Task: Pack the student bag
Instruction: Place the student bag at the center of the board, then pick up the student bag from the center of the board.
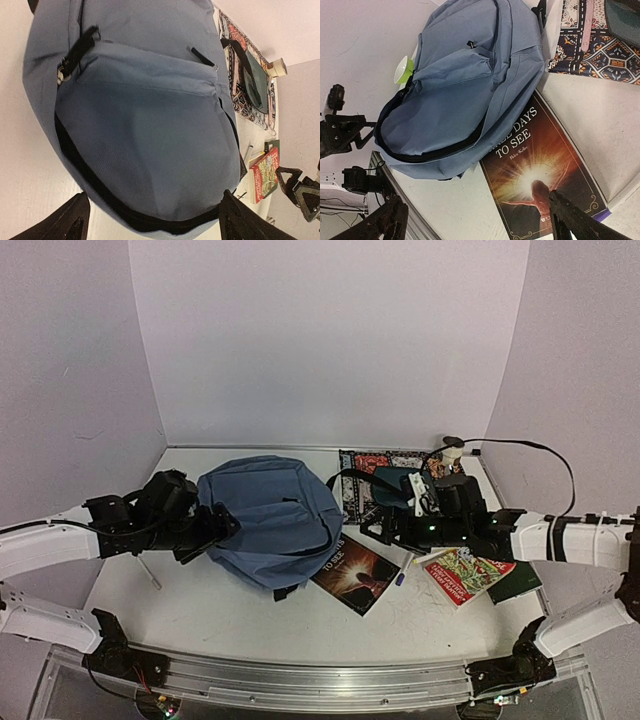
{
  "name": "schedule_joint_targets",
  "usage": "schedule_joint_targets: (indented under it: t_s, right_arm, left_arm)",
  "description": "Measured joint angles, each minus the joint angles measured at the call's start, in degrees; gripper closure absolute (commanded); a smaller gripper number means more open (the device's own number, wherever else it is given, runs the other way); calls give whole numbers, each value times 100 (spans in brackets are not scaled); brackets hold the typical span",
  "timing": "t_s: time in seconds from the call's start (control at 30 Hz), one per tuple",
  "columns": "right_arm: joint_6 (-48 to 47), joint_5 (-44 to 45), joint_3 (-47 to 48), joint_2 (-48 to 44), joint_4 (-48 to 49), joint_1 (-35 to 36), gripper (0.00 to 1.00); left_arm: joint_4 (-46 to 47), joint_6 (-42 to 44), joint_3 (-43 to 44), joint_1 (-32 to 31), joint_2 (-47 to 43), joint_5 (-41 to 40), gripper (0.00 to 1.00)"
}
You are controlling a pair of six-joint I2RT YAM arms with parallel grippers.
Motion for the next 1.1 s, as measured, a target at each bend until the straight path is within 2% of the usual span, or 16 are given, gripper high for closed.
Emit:
schedule_joint_targets:
  t_s: [0.2, 0.4, 0.63, 0.87, 0.97, 1.1]
  right_arm:
    - [484, 448, 403, 518, -18, 408, 2]
    - [1126, 789, 851, 1436, 64, 932, 2]
    - [1830, 1138, 1229, 2259, 285, 1386, 2]
    - [2248, 1234, 1636, 2808, 619, 1625, 2]
    - [2326, 1255, 1842, 2946, 723, 1664, 8]
    - [2400, 1304, 2061, 3107, 773, 1699, 26]
  left_arm:
    - [-325, 807, 294, 124, 159, -316, 12]
    - [-330, 1577, 493, 648, 788, -104, 17]
    - [-225, 2208, 502, 857, 1422, 772, 30]
    - [189, 2289, 320, 852, 1468, 1758, 36]
    - [272, 2289, 207, 852, 1467, 2018, 36]
    - [396, 2287, 64, 831, 1448, 2305, 37]
